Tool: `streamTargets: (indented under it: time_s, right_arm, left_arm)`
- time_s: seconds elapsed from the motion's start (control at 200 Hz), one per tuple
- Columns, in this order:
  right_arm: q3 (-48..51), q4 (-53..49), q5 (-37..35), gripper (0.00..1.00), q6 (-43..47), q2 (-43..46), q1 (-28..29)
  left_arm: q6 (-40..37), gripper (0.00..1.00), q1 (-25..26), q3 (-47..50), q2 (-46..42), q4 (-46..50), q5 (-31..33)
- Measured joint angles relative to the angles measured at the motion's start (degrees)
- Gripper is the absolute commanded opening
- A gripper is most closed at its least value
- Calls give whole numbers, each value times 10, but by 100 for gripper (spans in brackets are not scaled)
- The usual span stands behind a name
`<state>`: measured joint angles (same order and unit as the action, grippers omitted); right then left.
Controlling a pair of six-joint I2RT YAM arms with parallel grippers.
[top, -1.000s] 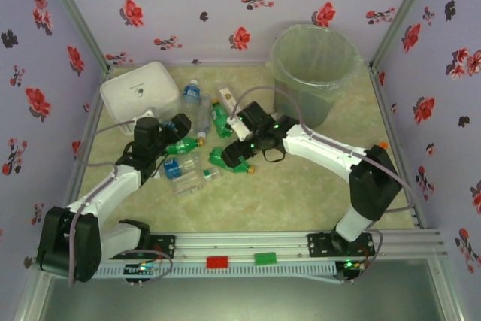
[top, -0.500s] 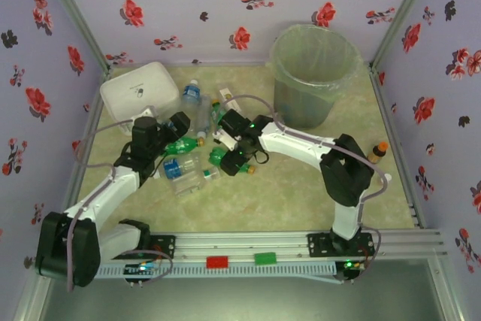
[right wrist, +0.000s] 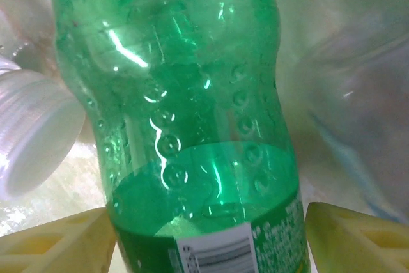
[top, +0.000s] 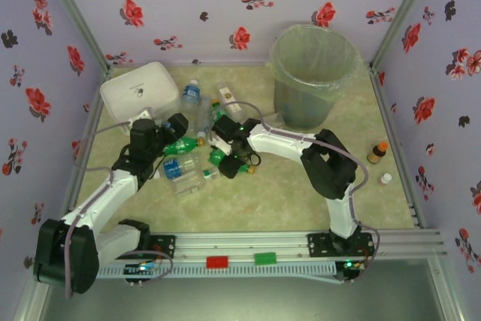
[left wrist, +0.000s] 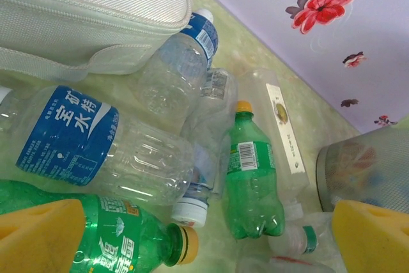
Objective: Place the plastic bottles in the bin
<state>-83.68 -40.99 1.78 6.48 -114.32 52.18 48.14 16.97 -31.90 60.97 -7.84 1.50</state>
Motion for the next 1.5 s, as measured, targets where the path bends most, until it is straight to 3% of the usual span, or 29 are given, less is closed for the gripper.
streamTargets:
  time_s: [0.225, 0.385, 0.58, 0.85, 1.15, 1.5]
  right_arm:
    - [0, 13, -6, 73, 0, -16, 0]
    - [0, 19, -6, 56, 7, -19, 0]
    - [2, 28, -5, 48, 9, -15, 0]
    - [13, 53, 19, 44, 4, 75, -10]
    - [2, 148, 61, 40, -59, 185, -104]
    - [-134, 194, -37, 35, -87, 202, -188]
  left_arm:
    - [0, 100, 0, 2, -3, 1, 0]
    - [0, 100, 0, 2, -6, 2, 0]
    - [0, 100, 0, 2, -6, 2, 0]
    - [-6, 100, 0, 2, -6, 2, 0]
    - [-35, 100, 0, 1, -6, 2, 0]
    - [-68, 100, 31, -21, 20, 1, -7]
